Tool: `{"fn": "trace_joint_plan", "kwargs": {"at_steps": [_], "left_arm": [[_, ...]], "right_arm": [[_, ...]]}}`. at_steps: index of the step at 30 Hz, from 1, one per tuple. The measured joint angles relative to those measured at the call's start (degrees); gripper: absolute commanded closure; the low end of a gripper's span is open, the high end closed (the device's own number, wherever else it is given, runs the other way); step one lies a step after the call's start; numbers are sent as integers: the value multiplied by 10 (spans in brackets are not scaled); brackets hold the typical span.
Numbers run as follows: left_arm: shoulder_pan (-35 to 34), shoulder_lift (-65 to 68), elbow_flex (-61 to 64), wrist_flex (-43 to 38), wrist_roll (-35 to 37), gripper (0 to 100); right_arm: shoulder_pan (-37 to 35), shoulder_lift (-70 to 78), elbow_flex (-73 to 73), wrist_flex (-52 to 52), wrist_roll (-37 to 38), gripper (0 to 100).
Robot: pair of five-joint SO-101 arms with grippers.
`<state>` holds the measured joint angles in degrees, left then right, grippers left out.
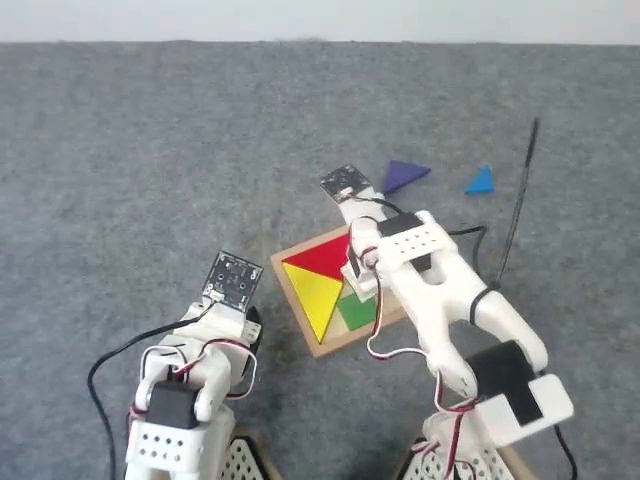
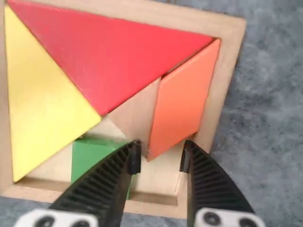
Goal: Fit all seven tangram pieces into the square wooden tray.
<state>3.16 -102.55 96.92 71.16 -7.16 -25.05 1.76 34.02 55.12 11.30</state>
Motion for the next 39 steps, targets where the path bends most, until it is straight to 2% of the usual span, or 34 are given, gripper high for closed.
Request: {"fn": "trace_joint_plan", "kwargs": {"at_steps": [5,10,15,17,22,31,35,39], "left_arm": [[0,0,0,0,0,912],[0,0,0,0,0,912],[0,0,0,0,0,912],[0,0,0,0,0,912],[0,0,0,0,0,912],[0,0,0,0,0,912],[0,0,0,0,0,912],[0,0,0,0,0,912]], "right_arm": [[2,-11,12,-4,9,844],[-8,-86,47,-2,2,844],[-86,-204,104,9,-4,838],[-106,-217,126,11,-4,798],[-113,-211,135,11,-4,668],[-117,-87,130,-34,9,666],[-117,-65,113,-30,10,708],[-117,-58,108,-29,8,853]]}}
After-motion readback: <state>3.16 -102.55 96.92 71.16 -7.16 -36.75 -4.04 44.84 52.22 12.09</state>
